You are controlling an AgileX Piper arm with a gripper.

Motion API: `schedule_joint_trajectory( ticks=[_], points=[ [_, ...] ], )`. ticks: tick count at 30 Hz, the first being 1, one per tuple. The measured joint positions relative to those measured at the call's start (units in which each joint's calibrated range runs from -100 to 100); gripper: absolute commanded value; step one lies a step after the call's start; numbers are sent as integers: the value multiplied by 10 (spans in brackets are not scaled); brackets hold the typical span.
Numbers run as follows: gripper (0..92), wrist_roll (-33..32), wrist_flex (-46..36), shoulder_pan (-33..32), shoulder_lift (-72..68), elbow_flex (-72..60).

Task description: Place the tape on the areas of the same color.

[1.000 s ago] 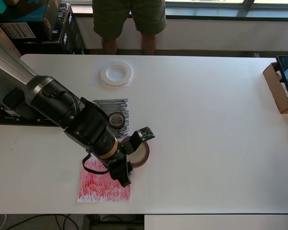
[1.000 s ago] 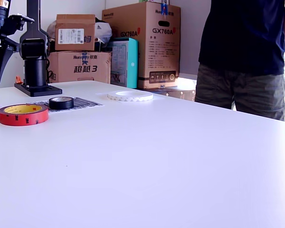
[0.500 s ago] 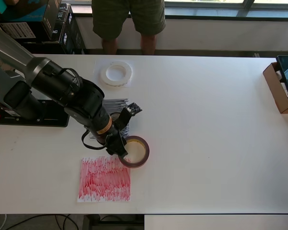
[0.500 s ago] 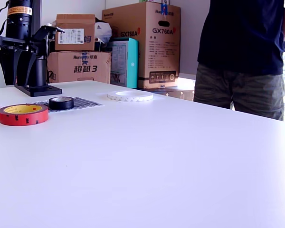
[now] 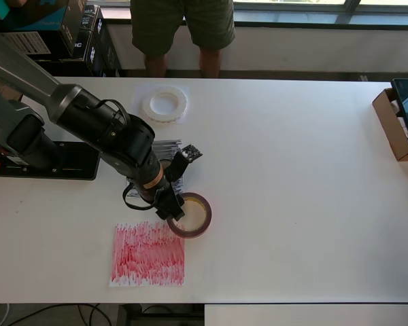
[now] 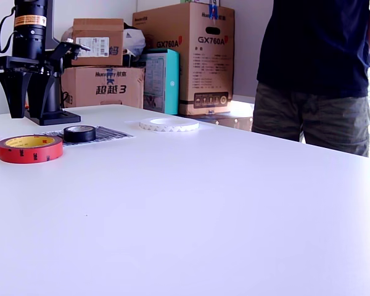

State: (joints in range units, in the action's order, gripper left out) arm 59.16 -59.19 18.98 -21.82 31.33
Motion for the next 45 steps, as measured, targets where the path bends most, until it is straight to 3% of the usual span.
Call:
schedule_joint_trajectory(
  ticks=[9,25,45],
  points=[
    [700,-2,-1,-34,0,0],
    [699,-44,0,-26,-61,-47],
    [699,-44,1,-26,-98,-46]
  ],
)
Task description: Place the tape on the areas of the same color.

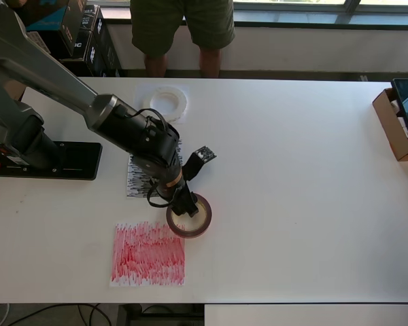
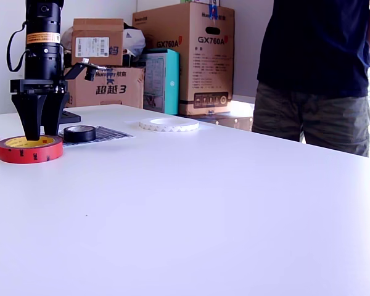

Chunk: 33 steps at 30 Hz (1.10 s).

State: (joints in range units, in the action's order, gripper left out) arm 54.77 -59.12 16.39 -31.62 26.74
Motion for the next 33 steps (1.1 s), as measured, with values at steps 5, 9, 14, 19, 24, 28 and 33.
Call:
schedule_joint_trajectory(
  ticks=[5,9,14,19,24,28,33],
  points=[
    [622,-1,0,0,0,0],
    [414,0,-1,0,0,0],
    [175,0,-3,0,-3,10],
    [66,-8,-1,0,-10,0],
    [12,-23,-3,-6,-11,0],
    [1,-35,-3,-5,-9,0],
    [1,-42,-3,1,6,0]
  ],
)
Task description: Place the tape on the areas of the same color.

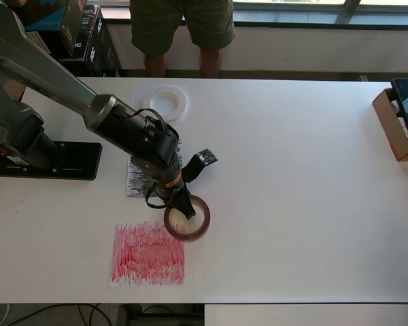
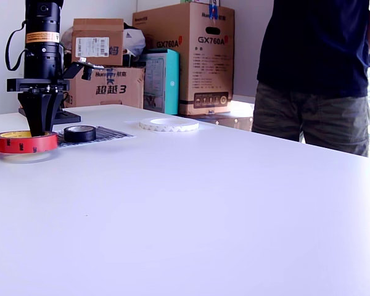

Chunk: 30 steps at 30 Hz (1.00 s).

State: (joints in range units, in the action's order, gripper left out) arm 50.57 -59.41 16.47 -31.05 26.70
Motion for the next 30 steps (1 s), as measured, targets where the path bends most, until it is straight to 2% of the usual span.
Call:
schedule_joint_trajectory(
  ticks=[16,30],
  points=[
    [1,16,-15,51,158,107],
    [1,33,-12,109,151,113]
  ],
)
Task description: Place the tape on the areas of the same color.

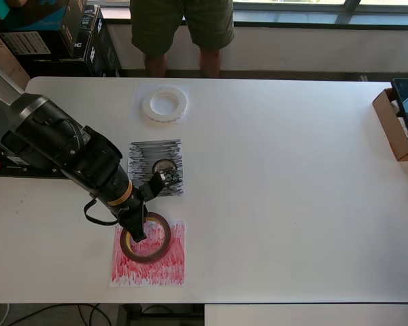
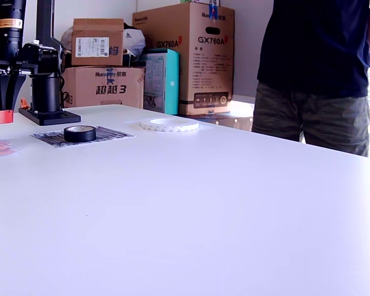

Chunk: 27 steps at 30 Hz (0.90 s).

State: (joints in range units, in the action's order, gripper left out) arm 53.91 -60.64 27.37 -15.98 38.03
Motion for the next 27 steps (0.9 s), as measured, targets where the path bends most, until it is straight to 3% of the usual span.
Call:
schedule_joint_trajectory(
  ticks=[21,24,27],
  points=[
    [7,0,14,17,-92,-56],
    [68,0,14,17,-96,-56],
    [222,0,14,18,-96,-56]
  ],
)
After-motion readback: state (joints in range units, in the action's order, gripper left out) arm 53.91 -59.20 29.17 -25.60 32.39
